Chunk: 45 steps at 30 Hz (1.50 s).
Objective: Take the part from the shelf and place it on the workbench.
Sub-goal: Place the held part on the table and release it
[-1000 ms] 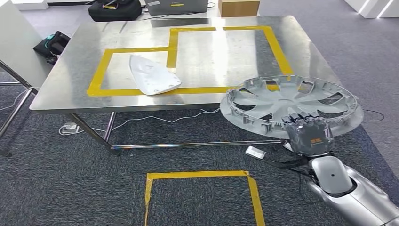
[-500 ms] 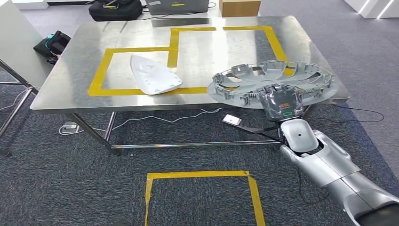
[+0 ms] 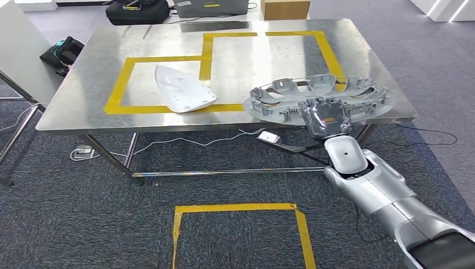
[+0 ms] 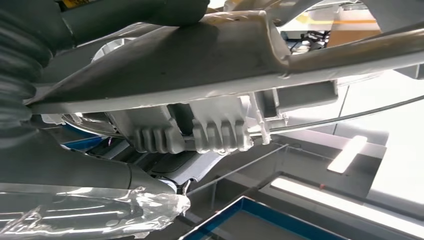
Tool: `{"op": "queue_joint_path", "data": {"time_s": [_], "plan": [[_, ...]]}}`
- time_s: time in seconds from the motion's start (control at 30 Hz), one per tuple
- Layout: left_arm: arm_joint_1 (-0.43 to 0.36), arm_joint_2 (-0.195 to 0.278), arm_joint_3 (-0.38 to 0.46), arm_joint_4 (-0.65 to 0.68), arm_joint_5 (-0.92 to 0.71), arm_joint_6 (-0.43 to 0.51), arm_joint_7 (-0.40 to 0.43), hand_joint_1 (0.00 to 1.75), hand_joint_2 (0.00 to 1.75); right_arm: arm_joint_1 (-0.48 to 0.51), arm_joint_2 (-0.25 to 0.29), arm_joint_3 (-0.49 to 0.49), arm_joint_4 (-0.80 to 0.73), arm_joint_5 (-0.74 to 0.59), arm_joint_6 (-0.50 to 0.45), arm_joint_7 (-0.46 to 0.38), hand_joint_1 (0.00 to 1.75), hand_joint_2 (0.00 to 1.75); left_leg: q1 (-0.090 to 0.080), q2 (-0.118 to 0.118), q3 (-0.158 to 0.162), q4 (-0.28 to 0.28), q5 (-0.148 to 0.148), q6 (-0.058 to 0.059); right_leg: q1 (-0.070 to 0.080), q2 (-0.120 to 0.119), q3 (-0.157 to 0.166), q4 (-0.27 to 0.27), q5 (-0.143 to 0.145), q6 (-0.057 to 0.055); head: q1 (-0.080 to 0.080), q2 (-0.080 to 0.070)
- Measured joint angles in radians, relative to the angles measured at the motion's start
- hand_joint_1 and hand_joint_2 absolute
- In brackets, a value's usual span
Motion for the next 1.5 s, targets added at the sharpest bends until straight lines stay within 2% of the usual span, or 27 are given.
{"op": "queue_joint_path", "data": {"time_s": [0.23, 0.3, 0.37, 0.43, 0.53, 0.57, 0.6, 0.63, 0.7, 0.73, 0.77, 0.83, 0.9, 0.93, 1.0, 1.07, 1.1, 1.13, 1.17, 1.23, 1.27, 1.3, 1.37, 1.43, 1.47, 1.5], "plan": [[-0.002, 0.000, -0.012, 0.000, -0.008, 0.010, -0.010, 0.00, 1.75, 0.001, 0.019, 0.000, 0.024, 0.000, -0.003, 0.000, 1.75, 1.75, -0.005, 0.000, -0.003, 0.006, -0.006, 0.010, -0.005, 0.000, 0.000, -0.002, -0.001, 0.007, 0.000, 0.000], [-0.004, 0.000, -0.015, 0.000, -0.011, 0.017, -0.010, 0.00, 1.75, 0.001, 0.021, 0.000, 0.032, 0.000, -0.006, 0.003, 1.75, 1.75, -0.007, 0.001, -0.004, 0.004, -0.007, 0.017, -0.007, 0.001, 0.001, -0.003, 0.003, 0.014, 0.000, 0.000], [-0.007, -0.001, -0.017, 0.000, -0.012, 0.021, -0.010, 0.00, 1.75, 0.002, 0.021, -0.002, 0.039, 0.000, -0.011, 0.005, 1.75, 1.75, -0.005, 0.002, 0.002, -0.004, -0.012, 0.031, -0.006, -0.001, -0.001, 0.003, 0.005, 0.023, 0.000, 0.000], [-0.007, -0.001, -0.019, 0.000, -0.014, 0.026, -0.010, 0.00, 1.75, 0.002, 0.022, -0.004, 0.045, 0.000, -0.019, 0.006, 1.75, 1.75, 0.001, 0.005, 0.012, -0.010, -0.017, 0.041, -0.003, -0.012, -0.023, 0.049, -0.020, 0.028, 0.005, 0.000], [-0.008, -0.002, -0.022, 0.000, -0.014, 0.030, -0.009, 0.00, 1.75, 0.005, 0.024, -0.006, 0.052, 0.001, -0.032, 0.006, 1.75, 1.75, 0.003, 0.010, 0.023, -0.009, -0.023, 0.042, -0.002, -0.027, -0.120, 0.227, -0.096, 0.032, 0.009, 0.000], [-0.007, -0.002, -0.022, 0.000, -0.014, 0.030, -0.008, 0.00, 1.75, 0.009, 0.025, -0.006, 0.054, 0.001, -0.034, 0.006, 1.75, 1.75, 0.004, 0.011, 0.028, -0.009, -0.028, 0.040, -0.003, -0.029, -0.147, 0.268, -0.104, 0.035, 0.009, 0.000], [-0.005, -0.002, -0.022, 0.000, -0.014, 0.030, -0.007, 0.00, 1.75, 0.014, 0.025, -0.006, 0.055, 0.001, -0.035, 0.006, 1.75, 1.75, 0.006, 0.010, 0.036, -0.008, -0.034, 0.037, -0.004, -0.030, -0.158, 0.273, -0.091, 0.039, 0.009, 0.000], [-0.004, -0.002, -0.022, 0.000, -0.014, 0.030, -0.007, 0.00, 1.75, 0.019, 0.025, -0.006, 0.057, 0.000, -0.035, 0.006, 1.75, 1.75, 0.009, 0.009, 0.046, -0.007, -0.041, 0.033, -0.005, -0.030, -0.150, 0.241, -0.061, 0.040, 0.009, 0.000], [-0.002, -0.002, -0.022, 0.000, -0.014, 0.031, -0.006, 0.00, 1.75, 0.025, 0.025, -0.008, 0.058, 0.000, -0.035, 0.006, 1.75, 1.75, 0.014, 0.007, 0.066, -0.003, -0.061, 0.020, -0.009, -0.026, -0.102, 0.111, 0.022, 0.048, 0.010, 0.000], [-0.003, -0.002, -0.022, 0.000, -0.014, 0.032, -0.005, 0.00, 1.75, 0.026, 0.025, -0.009, 0.059, 0.001, -0.036, 0.006, 1.75, 1.75, 0.015, 0.006, 0.070, 0.000, -0.069, 0.013, -0.010, -0.021, -0.082, 0.053, 0.037, 0.046, 0.012, 0.000], [-0.004, -0.001, -0.023, 0.000, -0.014, 0.033, -0.004, 0.00, 1.75, 0.027, 0.026, -0.009, 0.059, 0.001, -0.037, 0.006, 1.75, 1.75, 0.015, 0.006, 0.070, 0.002, -0.075, 0.007, -0.010, -0.016, -0.068, 0.018, 0.045, 0.040, 0.011, 0.000], [-0.005, 0.000, -0.023, 0.000, -0.014, 0.036, -0.002, 0.00, 1.75, 0.031, 0.029, -0.010, 0.060, 0.001, -0.039, 0.006, 1.75, 1.75, 0.015, 0.006, 0.069, 0.001, -0.080, -0.003, -0.005, -0.012, -0.061, 0.007, 0.030, 0.016, 0.009, 0.000], [-0.006, 0.002, -0.023, 0.000, -0.014, 0.040, 0.001, 0.00, 1.75, 0.036, 0.031, -0.014, 0.059, 0.001, -0.041, 0.006, 1.75, 1.75, 0.014, 0.019, 0.061, 0.018, -0.078, -0.012, -0.007, -0.015, -0.050, 0.008, 0.029, 0.000, 0.007, 0.000], [-0.007, 0.003, -0.023, 0.000, -0.014, 0.043, 0.003, 0.00, 1.75, 0.038, 0.031, -0.017, 0.059, 0.001, -0.042, 0.006, 1.75, 1.75, 0.014, 0.035, 0.042, 0.050, -0.077, -0.019, -0.009, -0.016, -0.042, 0.005, 0.026, -0.005, 0.003, 0.000], [-0.010, 0.002, -0.023, 0.000, -0.014, 0.046, 0.005, 0.00, 1.75, 0.047, 0.031, -0.018, 0.060, 0.002, -0.043, 0.006, 1.75, 1.75, 0.014, 0.068, -0.025, 0.160, -0.100, -0.031, -0.010, -0.020, -0.019, -0.003, 0.015, -0.013, -0.003, 0.000], [-0.009, 0.001, -0.023, 0.000, -0.014, 0.047, 0.006, 0.00, 1.75, 0.066, 0.030, -0.018, 0.063, 0.002, -0.043, 0.006, 1.75, 1.75, 0.016, 0.077, -0.092, 0.252, -0.150, -0.035, -0.009, -0.025, 0.006, -0.007, -0.001, -0.018, -0.004, 0.000], [-0.007, 0.002, -0.023, 0.000, -0.013, 0.048, 0.007, 0.00, 1.75, 0.074, 0.030, -0.018, 0.064, 0.002, -0.043, 0.006, 1.75, 1.75, 0.015, 0.077, -0.112, 0.265, -0.160, -0.033, -0.008, -0.027, 0.018, -0.008, -0.010, -0.019, -0.005, 0.000], [-0.005, 0.002, -0.023, 0.000, -0.012, 0.049, 0.007, 0.00, 1.75, 0.079, 0.030, -0.018, 0.065, 0.002, -0.043, 0.006, 1.75, 1.75, 0.014, 0.077, -0.119, 0.248, -0.148, -0.028, -0.007, -0.027, 0.030, -0.009, -0.019, -0.019, -0.005, 0.000], [-0.004, 0.003, -0.023, 0.000, -0.012, 0.049, 0.007, 0.00, 1.75, 0.079, 0.030, -0.018, 0.064, 0.002, -0.043, 0.006, 1.75, 1.75, 0.012, 0.078, -0.115, 0.203, -0.110, -0.020, -0.006, -0.027, 0.043, -0.009, -0.029, -0.019, -0.005, 0.000], [-0.002, 0.004, -0.023, 0.000, -0.011, 0.051, 0.007, 0.00, 1.75, 0.075, 0.030, -0.019, 0.063, 0.002, -0.042, 0.006, 1.75, 1.75, 0.003, 0.082, -0.093, 0.076, 0.008, -0.002, -0.003, -0.027, 0.063, -0.009, -0.046, -0.015, -0.005, 0.000], [-0.001, 0.004, -0.023, 0.000, -0.011, 0.051, 0.007, 0.00, 1.75, 0.073, 0.030, -0.019, 0.062, 0.002, -0.041, 0.006, 1.75, 1.75, -0.002, 0.085, -0.084, 0.028, 0.049, 0.003, -0.001, -0.027, 0.068, -0.010, -0.054, -0.010, -0.005, 0.000], [-0.001, 0.004, -0.023, 0.000, -0.011, 0.052, 0.007, 0.00, 1.75, 0.072, 0.030, -0.019, 0.061, 0.002, -0.040, 0.006, 1.75, 1.75, -0.005, 0.087, -0.080, 0.000, 0.072, 0.007, 0.001, -0.027, 0.072, -0.012, -0.062, -0.004, -0.005, 0.000], [-0.001, 0.004, -0.023, 0.000, -0.011, 0.054, 0.008, 0.00, 1.75, 0.071, 0.030, -0.019, 0.055, 0.002, -0.038, 0.006, 1.75, 1.75, -0.005, 0.084, -0.075, -0.007, 0.068, 0.008, 0.004, -0.029, 0.079, -0.020, -0.074, 0.008, -0.005, 0.000], [-0.001, 0.004, -0.023, 0.000, -0.011, 0.057, 0.009, 0.00, 1.75, 0.068, 0.030, -0.022, 0.048, 0.002, -0.037, 0.006, 1.75, 1.75, -0.001, 0.080, -0.063, -0.011, 0.060, 0.017, 0.004, -0.032, 0.077, -0.002, -0.094, 0.018, -0.003, 0.000], [-0.002, 0.005, -0.023, 0.000, -0.010, 0.058, 0.009, 0.00, 1.75, 0.066, 0.030, -0.023, 0.045, 0.002, -0.037, 0.006, 1.75, 1.75, 0.002, 0.078, -0.056, -0.014, 0.056, 0.022, 0.004, -0.032, 0.060, 0.034, -0.115, 0.021, -0.001, 0.000], [-0.002, 0.005, -0.023, 0.000, -0.010, 0.059, 0.009, 0.00, 1.75, 0.066, 0.030, -0.025, 0.044, 0.002, -0.037, 0.005, 1.75, 1.75, 0.002, 0.076, -0.050, -0.014, 0.050, 0.026, 0.004, -0.033, 0.031, 0.092, -0.143, 0.023, 0.001, 0.000]]}}
